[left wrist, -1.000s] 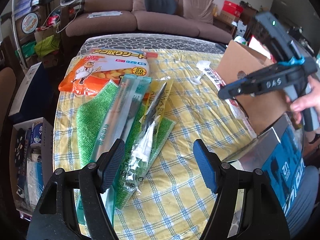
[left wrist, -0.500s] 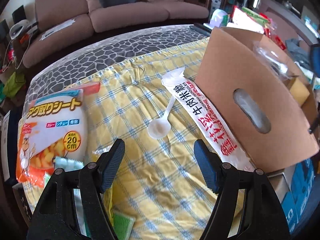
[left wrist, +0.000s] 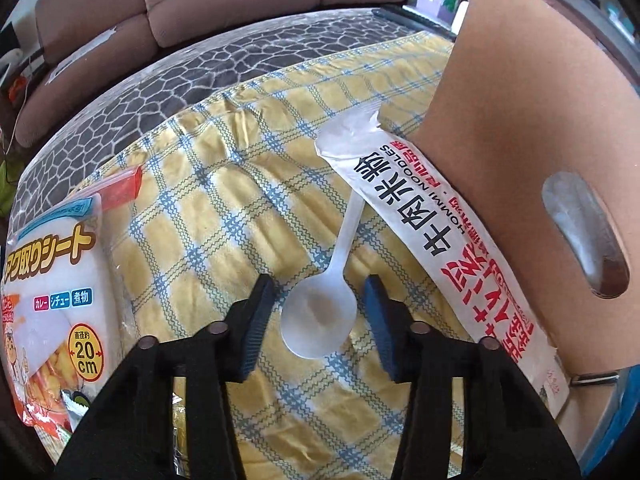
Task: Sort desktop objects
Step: 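Grasp the white plastic spoon with the left gripper while the right holds the black spoon, then carry both spoons over the cardboard box and lower them inside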
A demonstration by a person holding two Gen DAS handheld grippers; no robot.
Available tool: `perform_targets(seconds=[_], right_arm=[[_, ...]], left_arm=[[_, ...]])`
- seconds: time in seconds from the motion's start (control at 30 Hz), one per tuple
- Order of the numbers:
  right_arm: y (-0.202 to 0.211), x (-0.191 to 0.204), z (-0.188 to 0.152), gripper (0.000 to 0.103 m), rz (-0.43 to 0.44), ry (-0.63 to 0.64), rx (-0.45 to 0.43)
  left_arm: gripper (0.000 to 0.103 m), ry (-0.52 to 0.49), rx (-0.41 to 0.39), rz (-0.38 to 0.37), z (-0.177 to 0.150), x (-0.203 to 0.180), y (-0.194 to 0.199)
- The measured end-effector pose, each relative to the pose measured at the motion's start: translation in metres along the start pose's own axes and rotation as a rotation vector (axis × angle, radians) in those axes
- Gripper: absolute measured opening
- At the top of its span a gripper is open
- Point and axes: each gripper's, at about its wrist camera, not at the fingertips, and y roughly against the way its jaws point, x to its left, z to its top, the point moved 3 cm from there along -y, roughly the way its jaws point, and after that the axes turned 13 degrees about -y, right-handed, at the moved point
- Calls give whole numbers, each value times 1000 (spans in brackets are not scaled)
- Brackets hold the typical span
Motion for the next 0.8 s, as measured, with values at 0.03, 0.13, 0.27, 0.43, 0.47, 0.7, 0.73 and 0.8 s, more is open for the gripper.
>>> perform_targets(seconds=[0.03, 0.13, 0.27, 0.43, 0.47, 0.7, 0.73, 0.8], right_arm=[[0, -1, 0, 31, 1, -1, 1], [0, -2, -2, 31, 7, -7, 0], [6, 1, -4, 31, 6, -7, -10], [28, 4, -6, 31, -4, -8, -39], [34, 5, -6, 31, -6, -9, -48], [77, -15, -13, 31, -58, -46, -106], [80, -22, -15, 31, -77, -53, -107], [85, -37, -17, 31, -136, -59, -108]], left_arm=[[32, 2, -3, -2, -1, 0, 1], [32, 6, -12, -21, -4, -1, 4], [31, 19, -19, 8, -12, -3, 15], [31, 69, -76, 1, -19, -3, 55], [31, 75, -91, 5, -19, -3, 66], [31, 69, -215, 15, 5, -20, 151], [31, 66, -239, 8, 12, -25, 162], [31, 57, -277, -12, 28, -38, 181]])
